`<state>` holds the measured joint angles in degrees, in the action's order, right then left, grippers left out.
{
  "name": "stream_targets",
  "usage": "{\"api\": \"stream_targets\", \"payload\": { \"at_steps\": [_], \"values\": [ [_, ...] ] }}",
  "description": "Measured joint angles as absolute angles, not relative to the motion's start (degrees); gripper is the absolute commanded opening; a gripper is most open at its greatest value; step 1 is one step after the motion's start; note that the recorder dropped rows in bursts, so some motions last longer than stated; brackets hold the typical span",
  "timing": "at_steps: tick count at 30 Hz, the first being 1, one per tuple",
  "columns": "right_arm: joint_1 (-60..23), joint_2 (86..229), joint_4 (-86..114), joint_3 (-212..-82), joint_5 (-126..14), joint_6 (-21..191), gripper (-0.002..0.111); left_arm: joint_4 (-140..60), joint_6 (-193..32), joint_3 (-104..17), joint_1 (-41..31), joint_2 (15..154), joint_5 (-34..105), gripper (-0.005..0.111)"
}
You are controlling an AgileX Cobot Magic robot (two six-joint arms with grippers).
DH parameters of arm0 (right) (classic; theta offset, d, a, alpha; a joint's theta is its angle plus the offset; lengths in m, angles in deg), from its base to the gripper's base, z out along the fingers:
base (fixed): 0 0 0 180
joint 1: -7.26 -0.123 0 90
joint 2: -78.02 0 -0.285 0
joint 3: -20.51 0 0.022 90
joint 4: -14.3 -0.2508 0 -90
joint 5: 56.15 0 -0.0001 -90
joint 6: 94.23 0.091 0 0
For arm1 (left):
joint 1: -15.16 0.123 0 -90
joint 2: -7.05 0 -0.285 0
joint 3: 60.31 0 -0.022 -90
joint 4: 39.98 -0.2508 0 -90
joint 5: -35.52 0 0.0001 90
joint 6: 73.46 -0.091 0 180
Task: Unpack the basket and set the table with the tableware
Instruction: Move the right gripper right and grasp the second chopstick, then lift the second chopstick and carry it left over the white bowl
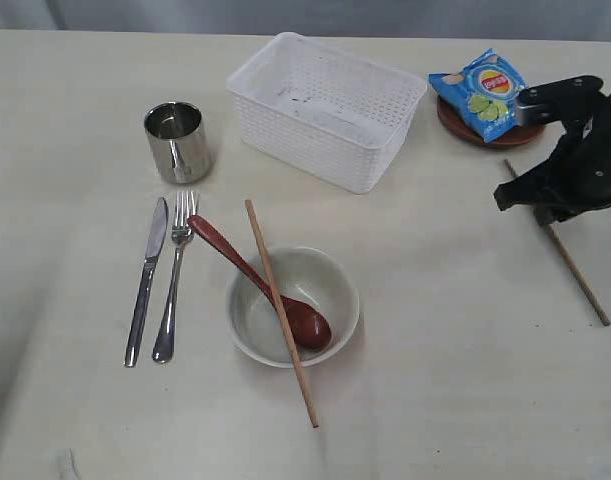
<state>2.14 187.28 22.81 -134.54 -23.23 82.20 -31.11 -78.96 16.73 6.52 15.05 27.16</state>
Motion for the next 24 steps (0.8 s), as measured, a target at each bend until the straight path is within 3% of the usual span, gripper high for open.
{"api": "stream_targets", "payload": {
  "at_steps": [2, 7, 24],
  "values": [
    [2.23, 187.83, 22.74, -134.54, -23.62, 82.08, 0.045, -31.11, -78.96, 16.73, 6.52, 15.05, 27.16, 0.0],
    [4.29, 189.19, 22.11, -135.71, -23.92, 81.89, 0.04, -31.11, -78.96, 16.73, 6.52, 15.05, 27.16, 0.0],
    [6.08, 196.15, 14.3, -139.41, -19.56, 74.25, 0.041, -31.11, -78.96, 16.73, 6.52, 15.05, 27.16, 0.0]
  ]
}}
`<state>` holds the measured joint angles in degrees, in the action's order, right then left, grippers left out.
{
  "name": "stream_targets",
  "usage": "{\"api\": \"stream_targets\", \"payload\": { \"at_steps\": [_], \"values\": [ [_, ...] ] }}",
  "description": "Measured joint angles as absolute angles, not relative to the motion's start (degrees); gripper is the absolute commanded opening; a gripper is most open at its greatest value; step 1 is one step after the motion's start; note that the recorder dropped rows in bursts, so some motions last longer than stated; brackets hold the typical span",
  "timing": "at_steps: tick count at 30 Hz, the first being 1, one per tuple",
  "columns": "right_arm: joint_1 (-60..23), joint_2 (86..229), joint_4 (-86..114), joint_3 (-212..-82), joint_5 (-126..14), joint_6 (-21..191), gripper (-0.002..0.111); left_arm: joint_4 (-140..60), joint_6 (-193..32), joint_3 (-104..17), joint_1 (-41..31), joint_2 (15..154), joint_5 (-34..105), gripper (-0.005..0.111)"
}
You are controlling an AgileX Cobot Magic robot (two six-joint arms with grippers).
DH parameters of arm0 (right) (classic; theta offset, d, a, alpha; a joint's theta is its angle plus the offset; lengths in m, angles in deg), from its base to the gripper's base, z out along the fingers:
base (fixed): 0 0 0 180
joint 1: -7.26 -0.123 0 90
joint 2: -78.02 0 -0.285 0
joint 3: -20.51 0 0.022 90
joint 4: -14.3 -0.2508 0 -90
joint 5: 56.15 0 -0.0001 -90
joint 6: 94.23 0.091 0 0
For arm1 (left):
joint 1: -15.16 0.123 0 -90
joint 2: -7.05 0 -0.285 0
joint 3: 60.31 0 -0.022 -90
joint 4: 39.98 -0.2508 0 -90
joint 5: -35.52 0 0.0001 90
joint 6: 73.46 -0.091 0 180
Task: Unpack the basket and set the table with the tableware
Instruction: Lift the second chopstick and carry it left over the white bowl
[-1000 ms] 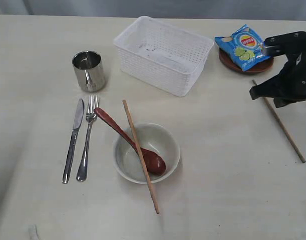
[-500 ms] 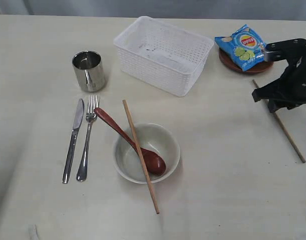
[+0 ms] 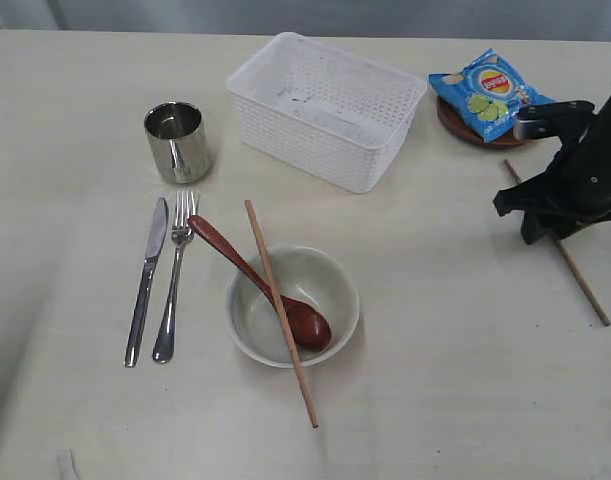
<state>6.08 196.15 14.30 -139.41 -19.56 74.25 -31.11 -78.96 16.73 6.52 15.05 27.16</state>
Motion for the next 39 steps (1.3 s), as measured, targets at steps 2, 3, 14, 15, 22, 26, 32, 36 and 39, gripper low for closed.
{"api": "stream_targets", "payload": {
  "at_steps": [2, 3, 14, 15, 22, 26, 32, 36, 39],
  "values": [
    [6.08, 196.6, 14.3, -140.17, -18.94, 74.25, 0.041, -31.2, -78.96, 16.73, 6.52, 15.05, 27.16, 0.0],
    [6.08, 196.74, 14.3, -140.55, -18.66, 74.16, 0.04, -31.2, -78.96, 16.73, 6.52, 15.05, 27.16, 0.0],
    [6.08, 198.78, 12.44, -142.84, -16.08, 74.01, 0.0, -31.32, -78.96, 16.73, 6.52, 15.05, 27.16, 0.0],
    [6.08, 198.64, 11.17, -143.6, -15.28, 74.01, 0.0, -31.32, -78.96, 16.73, 6.52, 15.05, 27.16, 0.0],
    [-4.38, 190.84, 4.3, -143.76, -9.62, 74.42, 0.0, -31.32, -78.96, 16.73, 6.52, 15.05, 27.16, 0.0],
    [-12.56, 185.83, 3.93, -143.76, -8.35, 77.52, 0.0, -31.32, -78.96, 16.73, 6.52, 15.05, 27.16, 0.0],
    [-21.65, 183.5, 0.57, -143.76, -8.17, 81.5, 0.0, -31.32, -78.96, 16.73, 6.52, 15.05, 27.16, 0.0],
    [-25.85, 183.48, -5.02, -143.76, -9.45, 81.94, 0.0, -31.32, -78.96, 16.73, 6.52, 15.05, 27.16, 0.0],
    [-28.2, 183.48, -7.03, -143.76, -10.3, 82.54, 0.0, -31.32, -78.96, 16.73, 6.52, 15.05, 27.16, 0.0]
  ]
}}
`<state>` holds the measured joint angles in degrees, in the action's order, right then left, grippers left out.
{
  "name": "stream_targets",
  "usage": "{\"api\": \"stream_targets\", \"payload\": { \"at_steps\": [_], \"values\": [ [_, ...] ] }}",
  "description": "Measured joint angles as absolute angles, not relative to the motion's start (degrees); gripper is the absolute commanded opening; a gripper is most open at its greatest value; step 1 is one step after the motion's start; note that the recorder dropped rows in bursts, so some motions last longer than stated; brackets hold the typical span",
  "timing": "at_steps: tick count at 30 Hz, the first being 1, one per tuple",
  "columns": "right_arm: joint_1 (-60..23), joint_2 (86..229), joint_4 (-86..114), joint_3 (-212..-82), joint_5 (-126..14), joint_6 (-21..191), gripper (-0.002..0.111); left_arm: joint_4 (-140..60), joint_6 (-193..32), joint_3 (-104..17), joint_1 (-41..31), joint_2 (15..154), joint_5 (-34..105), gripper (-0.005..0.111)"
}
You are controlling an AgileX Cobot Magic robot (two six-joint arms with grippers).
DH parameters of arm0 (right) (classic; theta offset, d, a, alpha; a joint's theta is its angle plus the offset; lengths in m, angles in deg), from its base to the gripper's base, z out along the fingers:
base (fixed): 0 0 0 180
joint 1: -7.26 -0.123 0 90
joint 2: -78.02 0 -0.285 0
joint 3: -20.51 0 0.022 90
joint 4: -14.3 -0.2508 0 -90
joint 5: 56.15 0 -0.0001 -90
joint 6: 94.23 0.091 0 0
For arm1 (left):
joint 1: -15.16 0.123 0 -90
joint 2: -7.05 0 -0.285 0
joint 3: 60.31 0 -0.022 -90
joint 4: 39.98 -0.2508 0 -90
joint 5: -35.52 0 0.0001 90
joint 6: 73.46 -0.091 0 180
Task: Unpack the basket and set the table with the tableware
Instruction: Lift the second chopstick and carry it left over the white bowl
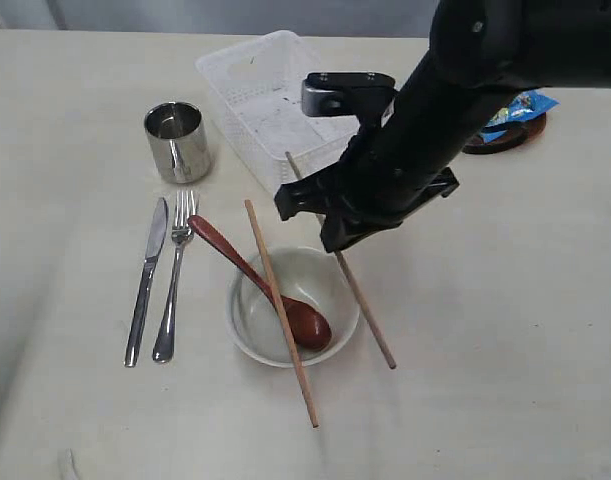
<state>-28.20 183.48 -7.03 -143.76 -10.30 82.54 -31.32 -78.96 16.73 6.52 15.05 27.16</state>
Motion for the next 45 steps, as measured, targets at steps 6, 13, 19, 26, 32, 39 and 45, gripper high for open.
{"api": "stream_targets", "payload": {
  "at_steps": [6, 13, 19, 26, 32, 39, 45],
  "values": [
    [-29.29, 183.48, -7.19, -143.76, -11.6, 84.6, 0.0, -31.32, -78.96, 16.73, 6.52, 15.05, 27.16, 0.0],
    [-31.34, 183.48, -8.69, -143.76, -11.14, 86.24, 0.0, -31.32, -78.96, 16.73, 6.52, 15.05, 27.16, 0.0],
    [-31.61, 183.48, -9.94, -143.76, -10.52, 88.31, 0.0, -31.32, -78.96, 16.73, 6.52, 15.05, 27.16, 0.0],
    [-31.61, 183.48, -11.06, -143.76, -9.48, 88.41, 0.0, -31.32, -78.96, 16.73, 6.52, 15.05, 27.16, 0.0],
    [-33.23, 183.61, -11.27, -143.54, -8.59, 88.17, 0.0, -31.32, -78.96, 16.73, 6.52, 15.05, 27.16, 0.0],
    [-35.12, 185.28, -11.5, -143.54, -11.51, 88.6, 0.0, -31.32, -78.96, 16.73, 6.52, 15.05, 27.16, 0.0],
    [-35.12, 186.6, -11.54, -143.54, -12.94, 89.15, 0.0, -31.32, -78.96, 16.73, 6.52, 15.05, 27.16, 0.0]
  ]
}}
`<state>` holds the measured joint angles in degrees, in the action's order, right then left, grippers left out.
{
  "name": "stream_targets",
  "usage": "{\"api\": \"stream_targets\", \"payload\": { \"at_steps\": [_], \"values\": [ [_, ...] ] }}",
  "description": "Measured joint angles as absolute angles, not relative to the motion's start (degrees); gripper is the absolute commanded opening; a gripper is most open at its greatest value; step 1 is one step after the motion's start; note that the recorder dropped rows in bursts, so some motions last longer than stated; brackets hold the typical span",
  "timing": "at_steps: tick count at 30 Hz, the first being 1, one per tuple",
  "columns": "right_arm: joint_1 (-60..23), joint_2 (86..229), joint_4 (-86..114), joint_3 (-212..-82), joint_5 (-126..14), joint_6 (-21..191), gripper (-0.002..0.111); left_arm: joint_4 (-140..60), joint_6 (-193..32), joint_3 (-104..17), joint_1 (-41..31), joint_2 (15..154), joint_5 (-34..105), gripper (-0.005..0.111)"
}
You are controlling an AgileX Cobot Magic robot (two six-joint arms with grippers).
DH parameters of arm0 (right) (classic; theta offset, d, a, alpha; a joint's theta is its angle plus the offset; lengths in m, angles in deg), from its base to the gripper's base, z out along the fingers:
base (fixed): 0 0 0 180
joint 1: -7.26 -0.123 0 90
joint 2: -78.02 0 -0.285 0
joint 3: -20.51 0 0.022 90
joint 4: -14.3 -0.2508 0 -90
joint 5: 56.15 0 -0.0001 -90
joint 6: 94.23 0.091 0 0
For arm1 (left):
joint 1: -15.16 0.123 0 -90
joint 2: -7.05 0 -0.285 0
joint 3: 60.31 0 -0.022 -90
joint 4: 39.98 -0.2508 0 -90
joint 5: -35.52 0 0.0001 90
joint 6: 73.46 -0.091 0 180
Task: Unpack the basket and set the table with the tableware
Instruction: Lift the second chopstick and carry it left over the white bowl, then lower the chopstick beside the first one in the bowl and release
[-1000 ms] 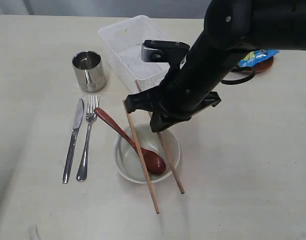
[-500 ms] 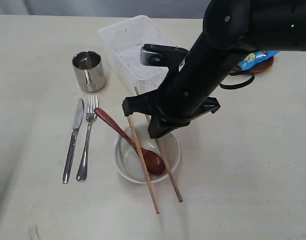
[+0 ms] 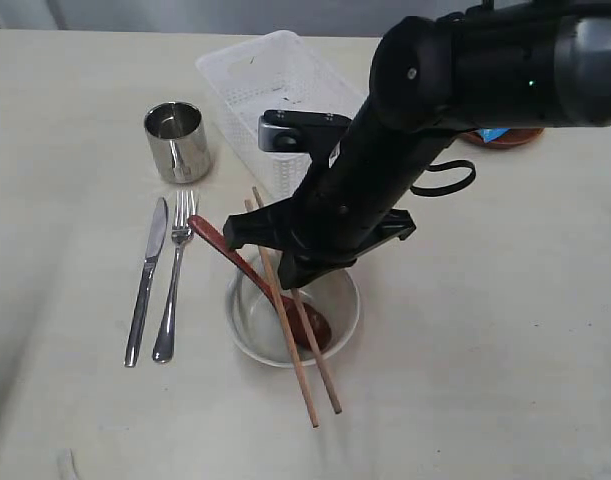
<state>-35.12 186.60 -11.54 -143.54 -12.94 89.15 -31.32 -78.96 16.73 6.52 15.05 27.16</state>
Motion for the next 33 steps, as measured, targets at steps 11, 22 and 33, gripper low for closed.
{"api": "stream_targets", "payload": {
  "at_steps": [11, 22, 33],
  "values": [
    [-35.12, 186.73, -11.54, -143.31, -13.97, 90.77, 0.0, -31.32, -78.96, 16.73, 6.52, 15.05, 27.16, 0.0],
    [-35.12, 186.73, -11.54, -141.47, -15.61, 91.73, 0.0, -31.32, -78.96, 16.73, 6.52, 15.05, 27.16, 0.0],
    [-35.12, 186.73, -12.8, -141.47, -16.22, 90.22, 0.009, -31.32, -78.96, 16.73, 6.52, 15.05, 27.16, 0.0]
  ]
}}
